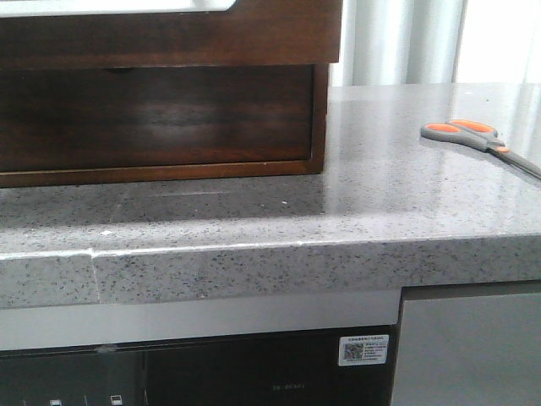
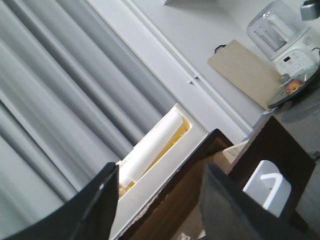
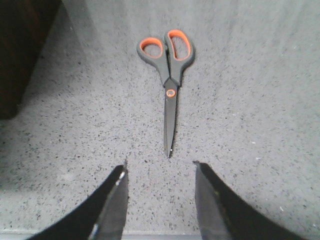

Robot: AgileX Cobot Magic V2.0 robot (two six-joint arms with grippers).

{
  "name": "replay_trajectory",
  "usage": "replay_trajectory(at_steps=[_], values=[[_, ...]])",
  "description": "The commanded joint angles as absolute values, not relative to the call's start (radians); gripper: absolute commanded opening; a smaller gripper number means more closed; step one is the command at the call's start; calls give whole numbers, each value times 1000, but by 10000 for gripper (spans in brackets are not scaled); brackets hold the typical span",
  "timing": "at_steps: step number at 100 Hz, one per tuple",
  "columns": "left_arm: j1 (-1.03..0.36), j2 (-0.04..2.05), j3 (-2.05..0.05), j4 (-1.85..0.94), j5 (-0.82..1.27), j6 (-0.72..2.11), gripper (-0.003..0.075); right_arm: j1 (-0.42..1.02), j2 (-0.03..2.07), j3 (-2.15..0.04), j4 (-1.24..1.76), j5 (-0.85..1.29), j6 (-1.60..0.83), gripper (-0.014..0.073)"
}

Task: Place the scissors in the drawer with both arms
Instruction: 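Lower the right gripper over the grey-and-orange scissors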

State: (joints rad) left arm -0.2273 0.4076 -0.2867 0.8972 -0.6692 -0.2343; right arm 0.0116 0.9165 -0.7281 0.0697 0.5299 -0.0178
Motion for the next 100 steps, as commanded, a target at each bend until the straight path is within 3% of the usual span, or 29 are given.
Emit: replay_trajectory(at_steps=[1,40,100], values=[[-236,375,-324,839,-649,-276,348,12,1033,-858,63,544,-32,291],[-236,232,-324,839,-543,-320,348,12,1469,-1263,46,751,-32,291],[-236,228,-324,839,-543,-322,348,12,1815,-1607,0,961,-32,291]])
